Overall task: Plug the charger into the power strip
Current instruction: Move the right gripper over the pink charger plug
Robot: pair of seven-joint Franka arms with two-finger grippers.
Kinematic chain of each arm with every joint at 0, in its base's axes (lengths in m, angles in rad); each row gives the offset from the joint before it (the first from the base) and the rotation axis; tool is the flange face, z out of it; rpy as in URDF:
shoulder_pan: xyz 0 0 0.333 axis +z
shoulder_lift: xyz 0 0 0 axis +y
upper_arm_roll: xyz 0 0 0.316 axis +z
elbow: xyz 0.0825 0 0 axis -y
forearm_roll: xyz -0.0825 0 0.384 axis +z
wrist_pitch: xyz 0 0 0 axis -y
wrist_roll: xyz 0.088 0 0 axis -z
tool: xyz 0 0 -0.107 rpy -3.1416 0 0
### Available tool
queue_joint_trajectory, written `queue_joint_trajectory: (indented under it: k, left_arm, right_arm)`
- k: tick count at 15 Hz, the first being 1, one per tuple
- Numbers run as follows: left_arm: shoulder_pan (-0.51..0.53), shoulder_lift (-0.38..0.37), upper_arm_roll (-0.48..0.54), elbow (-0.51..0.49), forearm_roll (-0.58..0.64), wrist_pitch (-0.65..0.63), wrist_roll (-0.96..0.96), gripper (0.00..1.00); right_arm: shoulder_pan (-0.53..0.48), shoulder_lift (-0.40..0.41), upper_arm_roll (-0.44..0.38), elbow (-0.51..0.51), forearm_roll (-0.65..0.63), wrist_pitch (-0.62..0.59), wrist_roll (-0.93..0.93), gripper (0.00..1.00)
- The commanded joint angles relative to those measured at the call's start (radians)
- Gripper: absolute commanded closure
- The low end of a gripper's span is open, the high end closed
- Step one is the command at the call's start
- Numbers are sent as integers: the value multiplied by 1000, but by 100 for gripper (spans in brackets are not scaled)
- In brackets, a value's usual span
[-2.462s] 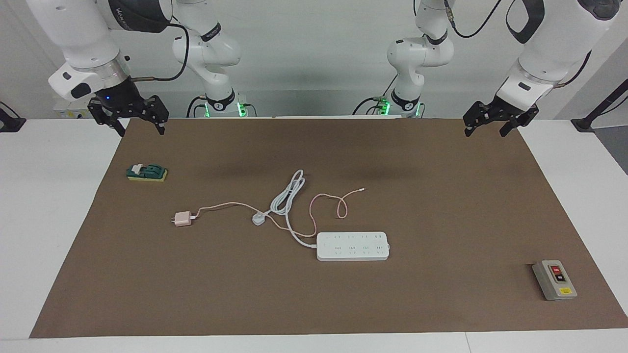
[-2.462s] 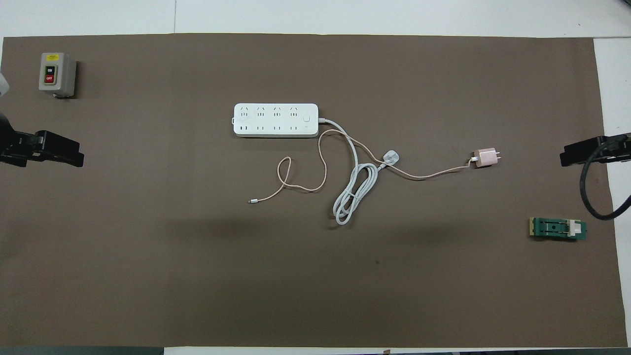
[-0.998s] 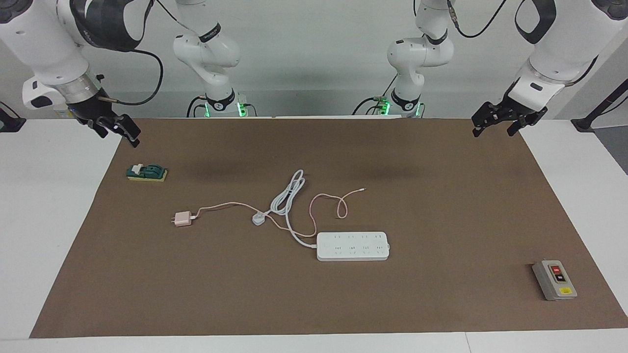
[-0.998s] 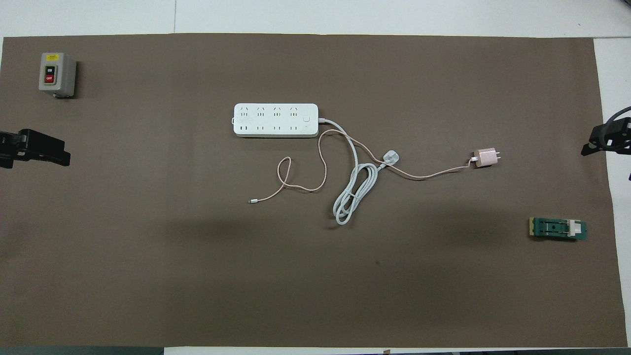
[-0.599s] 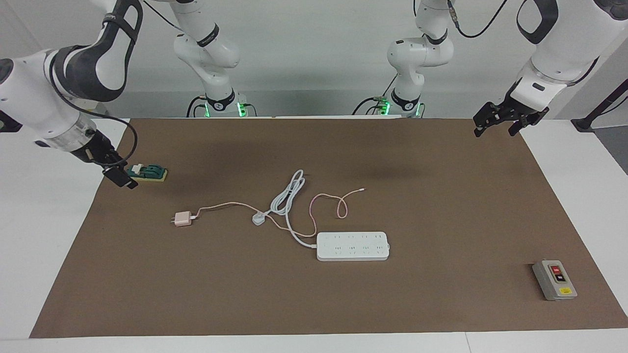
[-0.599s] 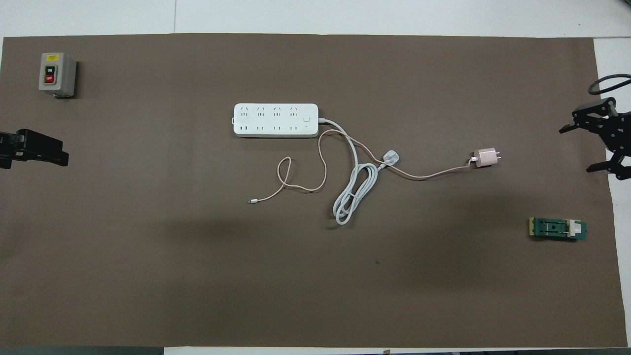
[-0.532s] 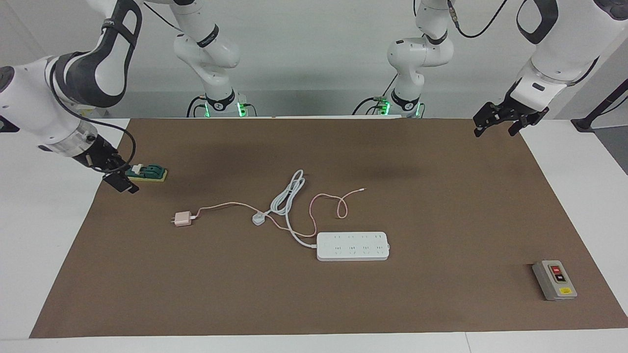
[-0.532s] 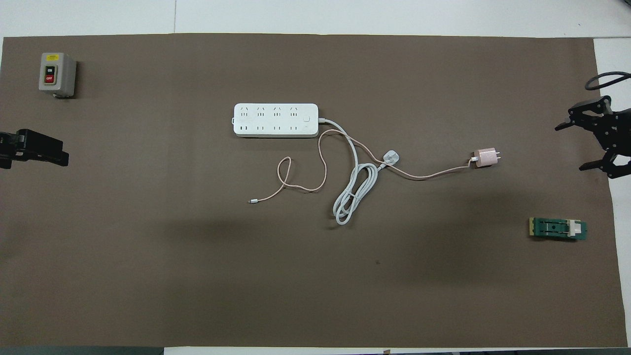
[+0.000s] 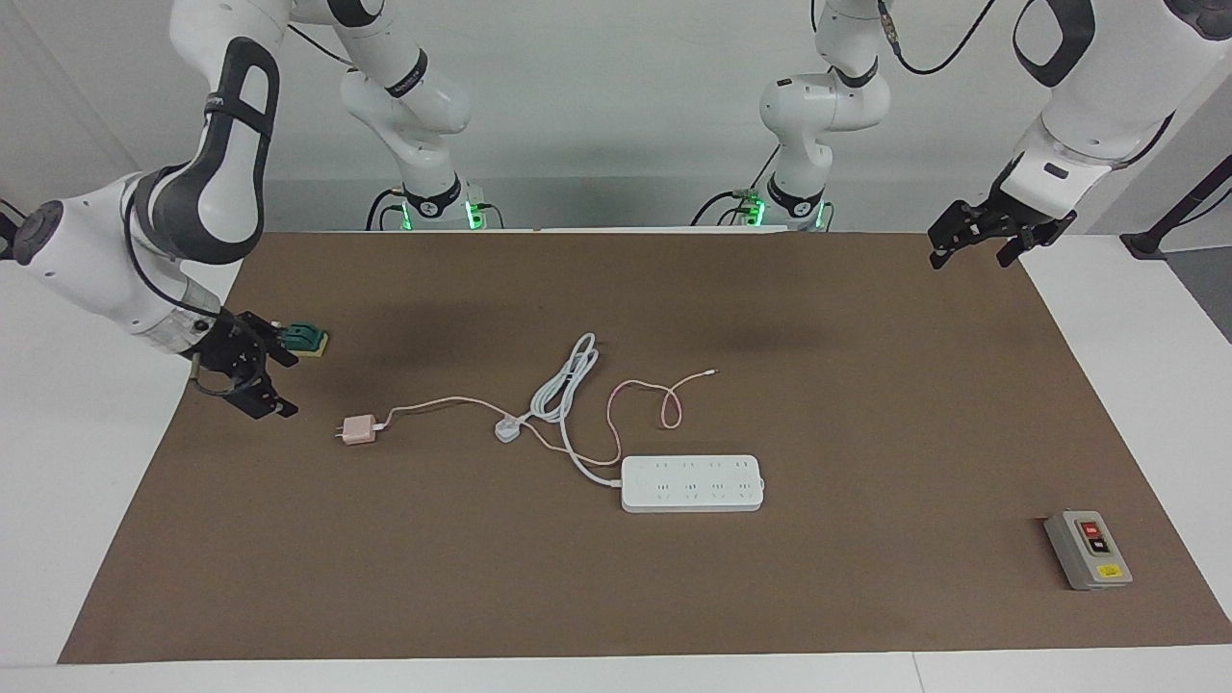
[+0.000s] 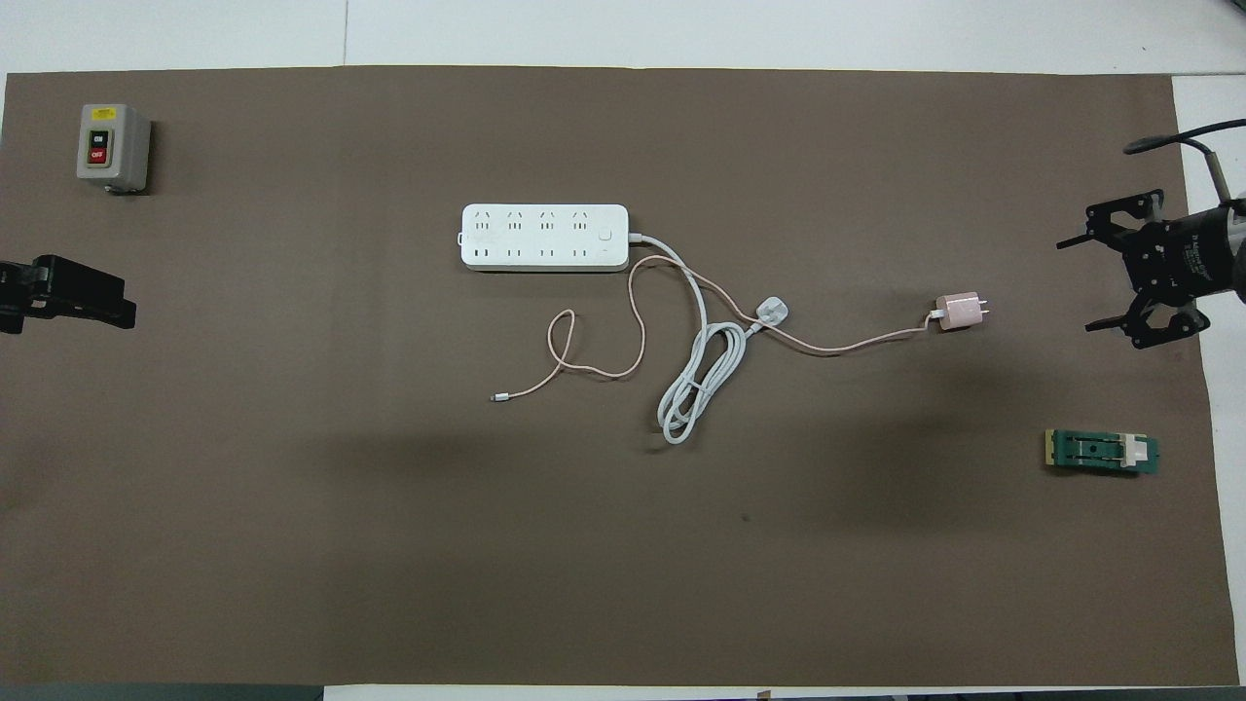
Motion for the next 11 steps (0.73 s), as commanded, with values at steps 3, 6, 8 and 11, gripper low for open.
queue_joint_trajectory:
  k: [3,6,8,11]
  left_arm:
    - [8,-26,-7,-29,14,2,5,0]
    - [10,-26,-7,-29,14,0,5,0]
    - [11,-26,-7,-29,14,2,5,0]
    - [11,-26,-7,-29,14,2,5,0]
  right_arm:
    - [-9,87,9,2,89,59,23,0]
    - [-5,119,9,3,129,85,38,0]
    - [-2,145,9,2,143,113,36,0]
    - [5,156,9,-3,162,124,38,0]
